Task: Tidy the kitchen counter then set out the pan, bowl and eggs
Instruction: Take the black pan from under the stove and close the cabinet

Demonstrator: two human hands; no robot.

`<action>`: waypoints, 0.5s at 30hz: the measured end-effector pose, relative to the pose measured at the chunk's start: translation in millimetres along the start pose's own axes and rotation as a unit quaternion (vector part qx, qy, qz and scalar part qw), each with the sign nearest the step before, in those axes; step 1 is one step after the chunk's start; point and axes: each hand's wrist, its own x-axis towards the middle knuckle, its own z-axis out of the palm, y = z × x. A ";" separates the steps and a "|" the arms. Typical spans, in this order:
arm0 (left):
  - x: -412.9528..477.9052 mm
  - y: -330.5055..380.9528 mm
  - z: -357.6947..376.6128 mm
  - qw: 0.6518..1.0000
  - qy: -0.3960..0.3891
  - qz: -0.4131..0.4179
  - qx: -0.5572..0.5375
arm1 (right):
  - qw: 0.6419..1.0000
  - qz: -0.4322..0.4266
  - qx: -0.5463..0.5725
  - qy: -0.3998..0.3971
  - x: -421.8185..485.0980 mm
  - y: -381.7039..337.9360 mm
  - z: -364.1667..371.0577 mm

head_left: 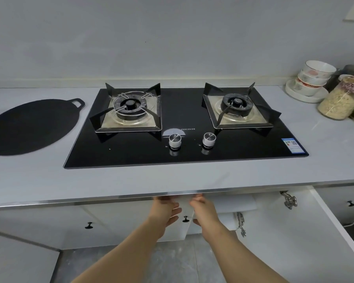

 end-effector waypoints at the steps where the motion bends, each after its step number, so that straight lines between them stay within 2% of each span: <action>1: 0.0 -1.0 0.2 1.000 -0.001 0.000 -0.001 | 1.000 -0.008 -0.007 -0.003 0.1 1.4 1.1; 7: -5.9 -11.3 13.9 0.998 -0.022 0.012 0.056 | 0.999 -0.032 -0.007 0.003 -5.8 12.7 -5.5; 15: -50.5 -46.7 87.7 0.987 -0.053 0.063 0.136 | 0.997 -0.018 -0.001 0.075 -32.5 66.7 -100.5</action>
